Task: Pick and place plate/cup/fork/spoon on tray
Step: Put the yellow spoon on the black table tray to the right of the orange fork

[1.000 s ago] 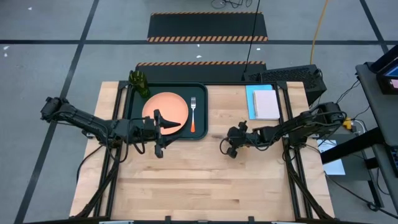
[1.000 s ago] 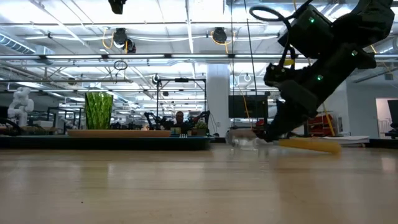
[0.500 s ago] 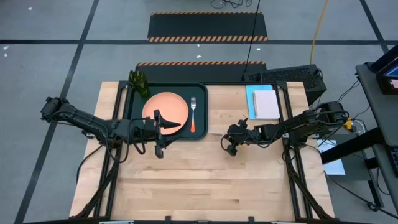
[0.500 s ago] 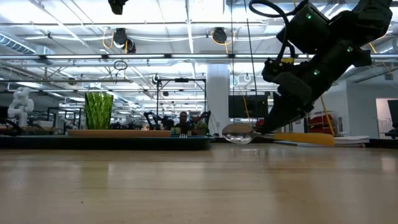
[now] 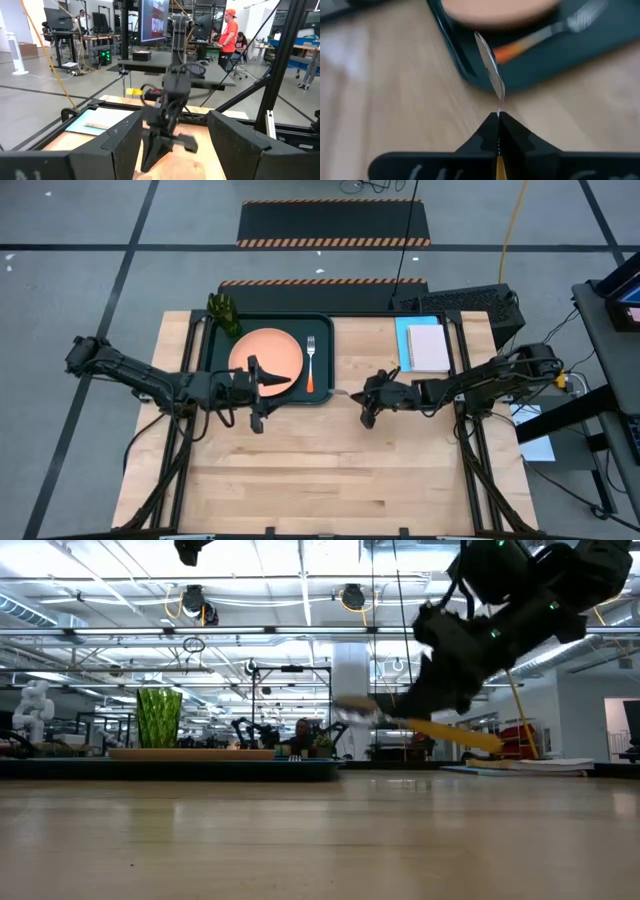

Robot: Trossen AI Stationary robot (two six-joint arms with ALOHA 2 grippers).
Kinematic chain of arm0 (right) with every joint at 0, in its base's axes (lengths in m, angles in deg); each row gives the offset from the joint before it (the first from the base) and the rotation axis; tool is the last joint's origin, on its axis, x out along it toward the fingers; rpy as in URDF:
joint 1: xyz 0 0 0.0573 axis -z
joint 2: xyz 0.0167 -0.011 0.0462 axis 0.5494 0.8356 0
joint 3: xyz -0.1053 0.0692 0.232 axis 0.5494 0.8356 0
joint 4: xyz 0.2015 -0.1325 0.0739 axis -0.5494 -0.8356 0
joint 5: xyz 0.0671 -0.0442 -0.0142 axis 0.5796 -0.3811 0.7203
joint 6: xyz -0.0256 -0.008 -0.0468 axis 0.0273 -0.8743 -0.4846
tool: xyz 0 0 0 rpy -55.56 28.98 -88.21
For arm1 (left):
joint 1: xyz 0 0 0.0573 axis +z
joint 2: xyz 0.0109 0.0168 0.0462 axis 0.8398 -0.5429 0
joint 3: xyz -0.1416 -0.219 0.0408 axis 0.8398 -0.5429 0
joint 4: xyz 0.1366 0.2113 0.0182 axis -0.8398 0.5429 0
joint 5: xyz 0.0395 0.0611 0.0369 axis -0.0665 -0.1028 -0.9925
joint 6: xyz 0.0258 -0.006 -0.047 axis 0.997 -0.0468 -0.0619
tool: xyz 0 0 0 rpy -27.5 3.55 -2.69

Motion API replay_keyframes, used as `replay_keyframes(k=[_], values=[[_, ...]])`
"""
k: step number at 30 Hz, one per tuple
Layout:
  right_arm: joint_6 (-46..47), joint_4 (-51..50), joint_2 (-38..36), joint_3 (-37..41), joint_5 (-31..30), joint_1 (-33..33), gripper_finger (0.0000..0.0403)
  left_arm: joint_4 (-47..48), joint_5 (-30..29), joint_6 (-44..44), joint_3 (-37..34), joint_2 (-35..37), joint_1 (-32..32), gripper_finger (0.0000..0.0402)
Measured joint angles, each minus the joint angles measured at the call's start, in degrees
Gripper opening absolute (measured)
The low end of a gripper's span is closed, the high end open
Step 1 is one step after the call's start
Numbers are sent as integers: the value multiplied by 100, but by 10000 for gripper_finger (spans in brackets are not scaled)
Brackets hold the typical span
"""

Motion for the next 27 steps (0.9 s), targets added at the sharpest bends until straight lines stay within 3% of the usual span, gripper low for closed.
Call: replay_keyframes(k=[19, 27], values=[[-381, 2395, -98, -8, -4, 504, 0, 464, 0, -61, 2, -17, 331, 227], [-497, 3137, -95, -8, -2, 494, 0, 453, 218, -215, 7, -740, 756, 227]])
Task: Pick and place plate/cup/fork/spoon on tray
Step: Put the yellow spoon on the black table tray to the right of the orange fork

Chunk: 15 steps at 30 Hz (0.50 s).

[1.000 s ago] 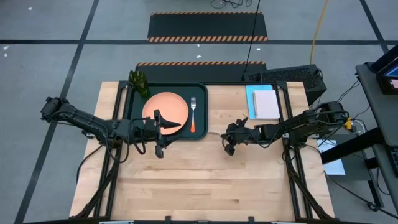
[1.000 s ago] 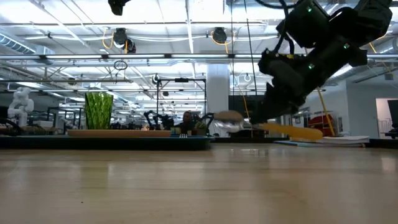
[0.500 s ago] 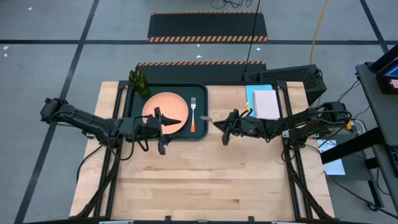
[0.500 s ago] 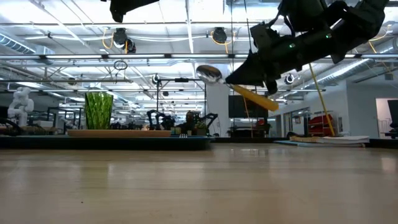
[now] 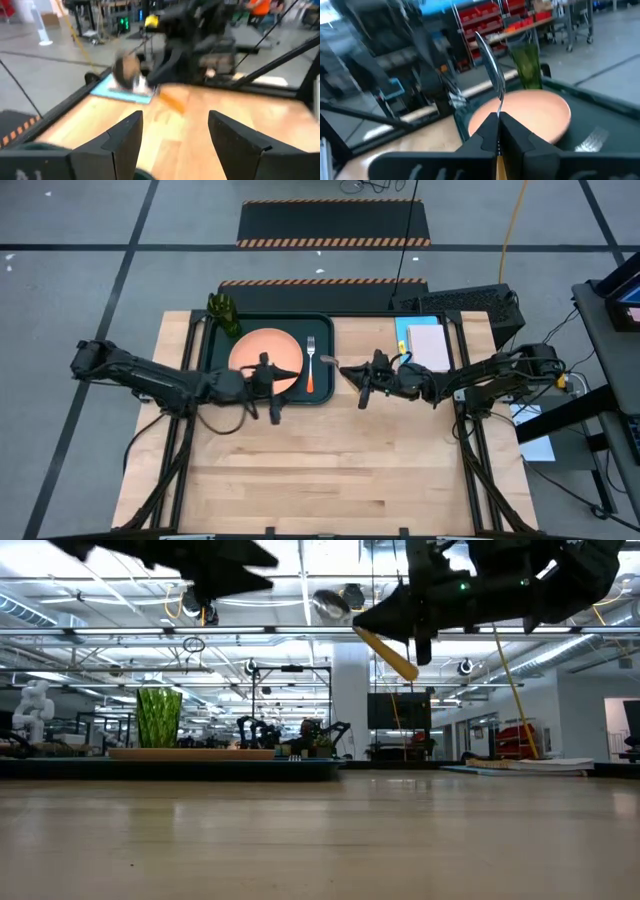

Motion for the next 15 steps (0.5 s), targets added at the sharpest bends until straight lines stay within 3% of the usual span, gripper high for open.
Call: replay_keyframes(k=[6, 13, 15], values=[[-100, 720, -2, 2, 277, -5, 0, -770, 847, -21, 0, -835, 436, 227], [-125, 1361, 0, 2, 638, -7, 0, -2482, 2048, -39, 0, -1820, 774, 232], [-156, 1487, 0, 2, 762, -7, 0, -2904, 2151, -65, 0, -2068, 813, 242]])
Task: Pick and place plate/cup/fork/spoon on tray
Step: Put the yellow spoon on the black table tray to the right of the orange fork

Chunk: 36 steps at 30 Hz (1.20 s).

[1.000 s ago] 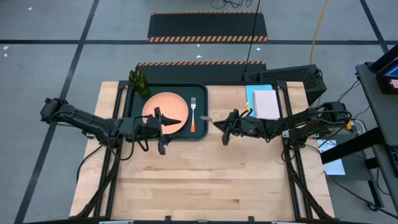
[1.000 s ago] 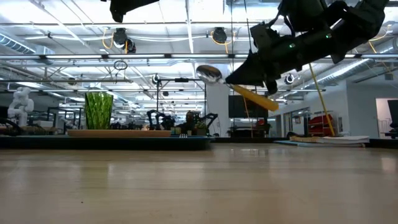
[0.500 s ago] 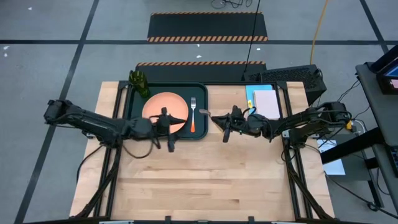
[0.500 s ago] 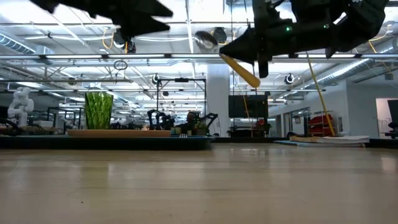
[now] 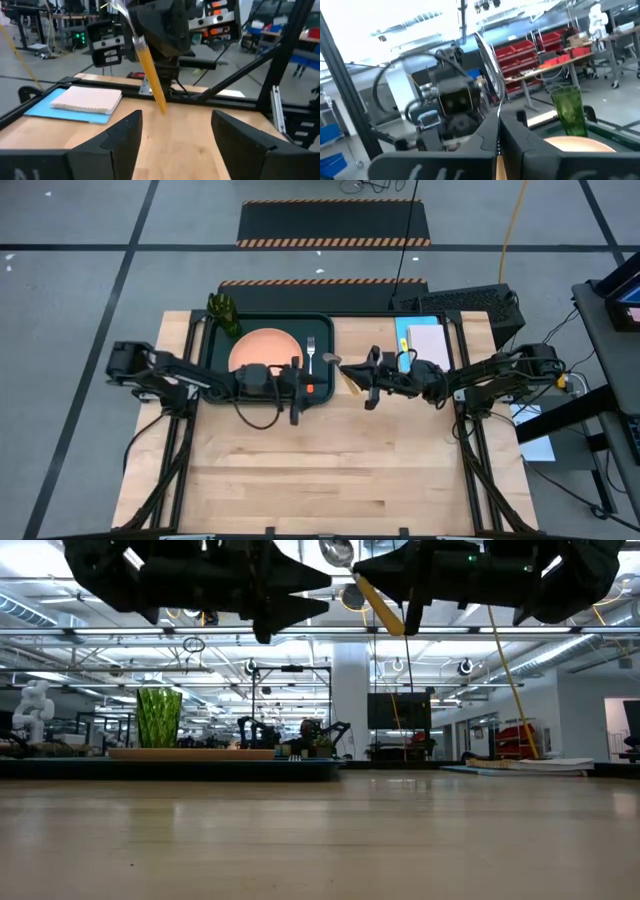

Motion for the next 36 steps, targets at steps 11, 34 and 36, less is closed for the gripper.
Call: replay_keyframes(k=[11, 34, 36], values=[[-88, 305, 0, 0, 140, -42, 0, -1611, 120, -424, 190, -1195, 168, 311], [-196, 406, 2, 2, 286, -42, 0, -1770, 849, -631, 1425, -2201, 221, 113], [-196, 399, 2, 2, 288, -42, 0, -1761, 870, -804, 1386, -2201, 284, 69]])
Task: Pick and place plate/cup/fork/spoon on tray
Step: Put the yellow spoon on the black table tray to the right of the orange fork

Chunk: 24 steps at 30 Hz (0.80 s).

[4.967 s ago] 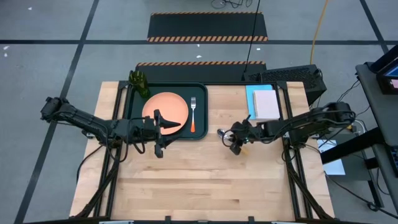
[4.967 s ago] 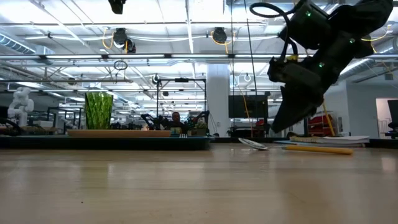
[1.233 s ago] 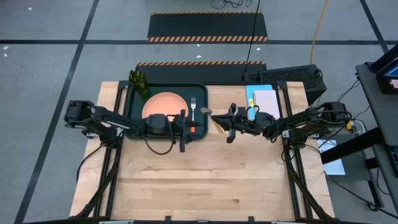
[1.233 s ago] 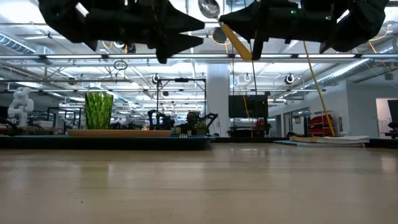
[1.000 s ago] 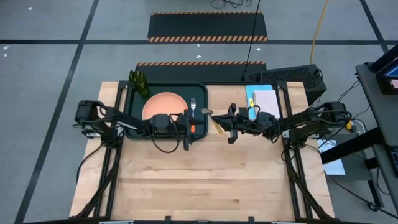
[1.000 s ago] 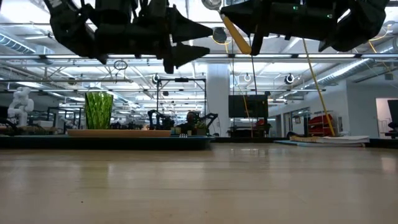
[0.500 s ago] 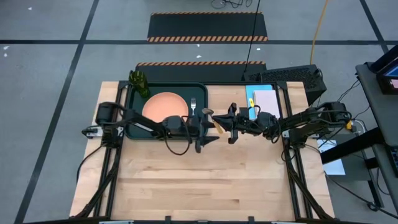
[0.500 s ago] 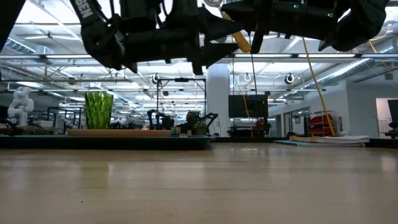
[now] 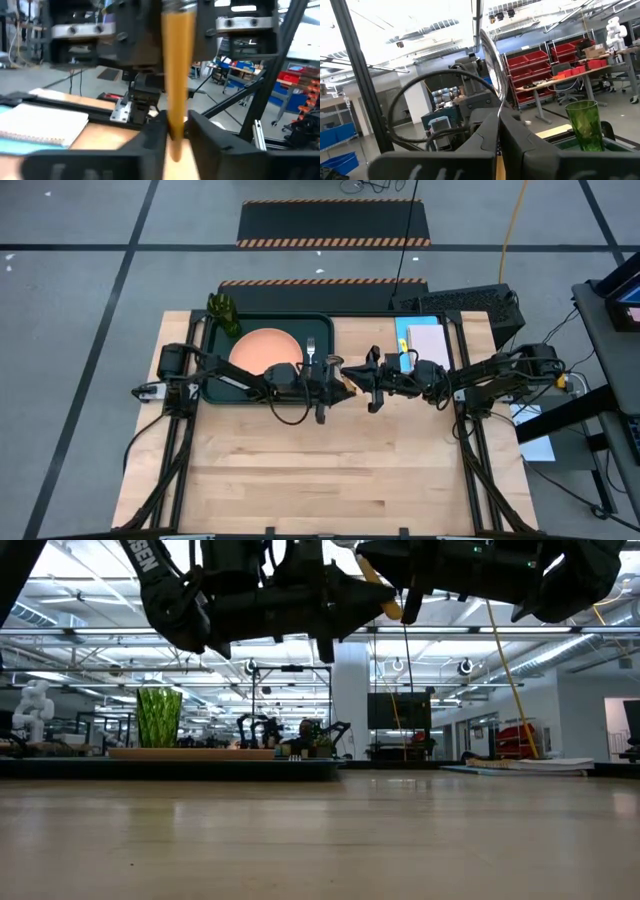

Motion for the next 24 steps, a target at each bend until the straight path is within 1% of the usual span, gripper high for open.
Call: replay_keyframes(k=[2, 5, 8, 11, 13, 15, 19, 21, 24], values=[[-1, -38, 0, 0, -11, 0, 0, -17, 145, -133, -61, 0, 88, 30], [-2, -95, 0, 0, -37, 4, 0, 24, 485, -430, -150, 69, 227, 27], [-1, -187, 0, 0, -108, 7, 0, 108, 555, -648, -229, 124, 299, 28], [94, -460, -1, 0, -370, 0, 1, 433, 619, -786, -309, 239, 371, 28], [119, -757, -5, 0, -410, 0, 6, 787, 643, -814, -458, 425, 415, 28], [171, -1000, -3, -8, -413, -2, 17, 1071, 641, -816, -507, 559, 449, 28], [269, -1467, 9, -2, -324, -13, 50, 1958, 582, -733, -674, 1004, 536, 28], [323, -1443, 6, 7, -292, -17, 69, 2465, 576, -633, -760, 1210, 563, 28], [411, -1618, -6, -22, -312, -12, 95, 3078, 619, -564, -761, 1334, 550, 28]])
